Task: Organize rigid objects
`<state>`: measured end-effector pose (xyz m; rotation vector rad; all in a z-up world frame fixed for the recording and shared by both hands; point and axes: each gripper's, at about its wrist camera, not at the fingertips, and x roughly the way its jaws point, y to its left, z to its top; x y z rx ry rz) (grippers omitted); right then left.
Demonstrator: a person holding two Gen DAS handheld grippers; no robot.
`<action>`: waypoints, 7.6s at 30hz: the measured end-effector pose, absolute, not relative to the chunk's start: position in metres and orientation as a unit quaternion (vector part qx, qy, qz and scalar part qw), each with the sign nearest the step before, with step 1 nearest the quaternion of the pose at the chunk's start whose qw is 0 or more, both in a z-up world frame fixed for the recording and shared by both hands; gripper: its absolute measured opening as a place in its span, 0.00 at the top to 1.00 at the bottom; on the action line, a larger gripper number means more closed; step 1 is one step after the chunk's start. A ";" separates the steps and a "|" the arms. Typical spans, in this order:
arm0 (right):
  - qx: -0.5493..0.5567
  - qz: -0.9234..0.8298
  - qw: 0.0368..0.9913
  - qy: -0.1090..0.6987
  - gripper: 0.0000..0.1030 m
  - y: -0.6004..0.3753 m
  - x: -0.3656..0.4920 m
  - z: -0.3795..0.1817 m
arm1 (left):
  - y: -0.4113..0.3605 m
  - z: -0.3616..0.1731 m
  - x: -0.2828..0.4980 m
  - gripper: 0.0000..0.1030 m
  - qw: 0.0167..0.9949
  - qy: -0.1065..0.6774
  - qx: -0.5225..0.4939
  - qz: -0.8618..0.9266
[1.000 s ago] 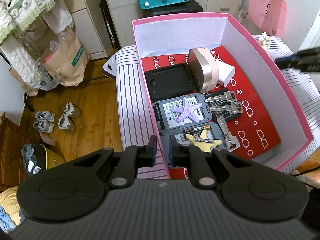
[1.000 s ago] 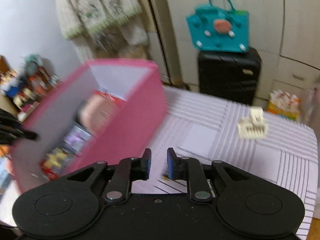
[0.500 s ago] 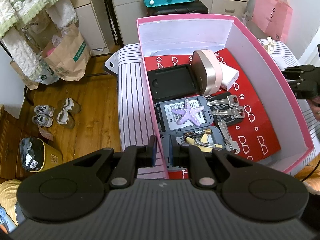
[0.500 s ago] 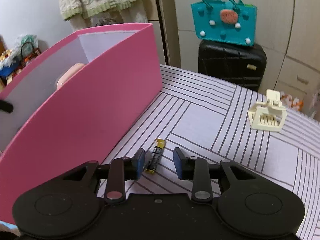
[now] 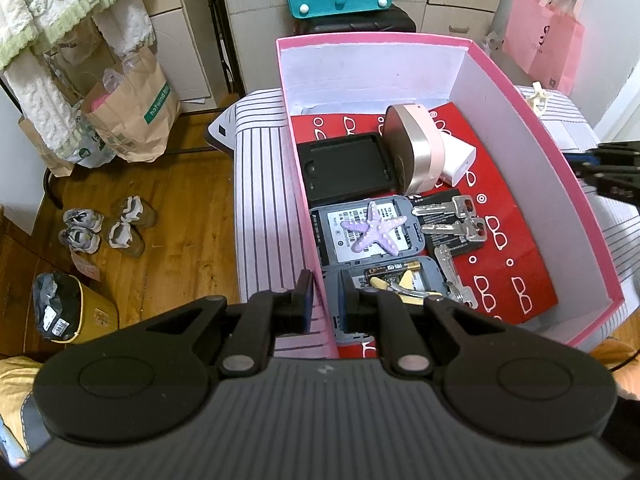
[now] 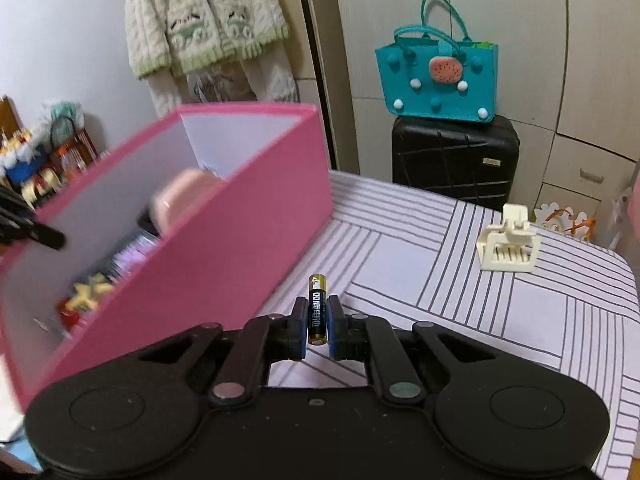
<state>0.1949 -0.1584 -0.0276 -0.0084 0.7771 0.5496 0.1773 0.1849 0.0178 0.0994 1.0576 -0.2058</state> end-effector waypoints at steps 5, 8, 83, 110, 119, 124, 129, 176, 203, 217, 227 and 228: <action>0.016 0.307 0.884 0.353 0.89 -0.153 0.181 0.008 | 0.189 0.017 0.173 0.90 0.862 0.495 0.039 -0.102; 0.025 0.345 0.875 0.338 0.89 -0.141 0.175 0.031 | 0.190 0.017 0.173 0.90 0.864 0.490 0.034 -0.105; -0.066 0.151 0.920 0.356 0.32 -0.232 0.262 -0.069 | 0.196 0.012 0.162 0.87 0.879 0.468 -0.006 -0.088; 0.002 0.249 0.912 0.324 0.45 -0.201 0.238 -0.015 | 0.196 0.011 0.161 0.92 0.884 0.460 0.000 -0.081; 0.001 0.371 0.875 0.312 0.44 -0.144 0.187 0.050 | 0.198 0.011 0.163 0.91 0.882 0.462 0.005 -0.096; -0.039 0.430 0.840 0.329 0.44 -0.097 0.172 0.052 | 0.200 0.009 0.161 0.90 0.883 0.459 0.001 -0.101; -0.078 0.464 0.810 0.350 0.44 -0.047 0.177 0.043 | 0.200 0.009 0.160 0.90 0.885 0.454 0.000 -0.101; -0.075 0.351 0.875 0.323 0.32 -0.074 0.149 0.049 | 0.201 0.009 0.152 0.89 0.888 0.452 -0.025 -0.082; -0.035 0.234 0.906 0.350 0.06 -0.124 0.075 0.051 | 0.134 0.066 0.047 0.88 0.921 0.377 0.003 -0.097; 0.005 0.217 0.933 0.286 0.06 -0.168 0.023 0.052 | 0.098 0.054 0.015 0.80 0.921 0.369 -0.011 -0.124; 0.012 0.164 0.943 0.289 0.05 -0.161 -0.003 0.043 | 0.084 0.044 0.000 0.62 0.927 0.358 -0.036 -0.101; 0.012 0.163 0.943 0.289 0.05 -0.161 -0.006 0.044 | 0.083 0.044 -0.001 0.60 0.930 0.353 -0.035 -0.093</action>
